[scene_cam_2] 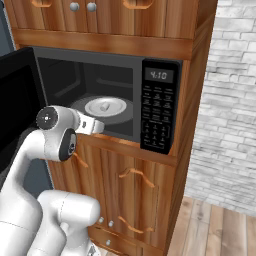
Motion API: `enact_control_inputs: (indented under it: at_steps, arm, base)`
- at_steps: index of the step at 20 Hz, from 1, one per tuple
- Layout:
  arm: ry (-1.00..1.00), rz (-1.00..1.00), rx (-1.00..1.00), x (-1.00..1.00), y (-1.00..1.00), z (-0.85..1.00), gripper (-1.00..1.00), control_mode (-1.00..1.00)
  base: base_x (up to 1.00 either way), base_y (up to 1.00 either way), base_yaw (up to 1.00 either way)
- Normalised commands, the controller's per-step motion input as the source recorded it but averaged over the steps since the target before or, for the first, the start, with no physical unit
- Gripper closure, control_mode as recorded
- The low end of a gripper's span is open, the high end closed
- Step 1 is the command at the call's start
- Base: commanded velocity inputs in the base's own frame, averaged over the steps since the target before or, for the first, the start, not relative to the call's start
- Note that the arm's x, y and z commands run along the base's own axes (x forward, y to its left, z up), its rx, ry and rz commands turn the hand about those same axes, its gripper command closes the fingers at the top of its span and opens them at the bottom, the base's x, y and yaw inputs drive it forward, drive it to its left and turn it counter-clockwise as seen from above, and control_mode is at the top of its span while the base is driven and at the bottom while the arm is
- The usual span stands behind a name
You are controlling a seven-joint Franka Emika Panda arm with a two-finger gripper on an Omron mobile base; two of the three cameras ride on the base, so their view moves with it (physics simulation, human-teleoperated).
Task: Pick the marshmallow from the counter and place it in the microwave. Then turn on the microwave.
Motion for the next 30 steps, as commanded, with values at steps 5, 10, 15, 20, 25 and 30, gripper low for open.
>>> enact_control_inputs:
  at_steps: [5, 10, 15, 20, 25, 30]
  arm:
    - [-0.04, 0.01, 0.0, -0.58, -0.01, 0.11, 1.0, -1.0]
    - [-0.01, 0.03, -0.01, -0.55, 0.0, 0.12, 1.0, -1.0]
    - [0.0, 0.03, -0.01, -0.57, 0.0, 0.15, 1.0, -1.0]
    - [0.0, 0.01, -0.01, -0.58, 0.0, 0.13, 1.0, -1.0]
    - [0.0, 0.0, 0.0, -0.6, -0.02, 0.02, 1.0, -1.0]
    - [-0.03, 0.0, 0.0, -0.65, -0.04, 0.0, 1.0, -1.0]
  base:
    - [0.0, 0.0, 0.0]
    - [0.0, 0.0, 0.0]
    - [0.0, 0.0, 0.0]
    - [0.0, 0.0, 0.0]
    - [0.0, 0.0, 0.0]
    - [0.0, 0.0, 0.0]
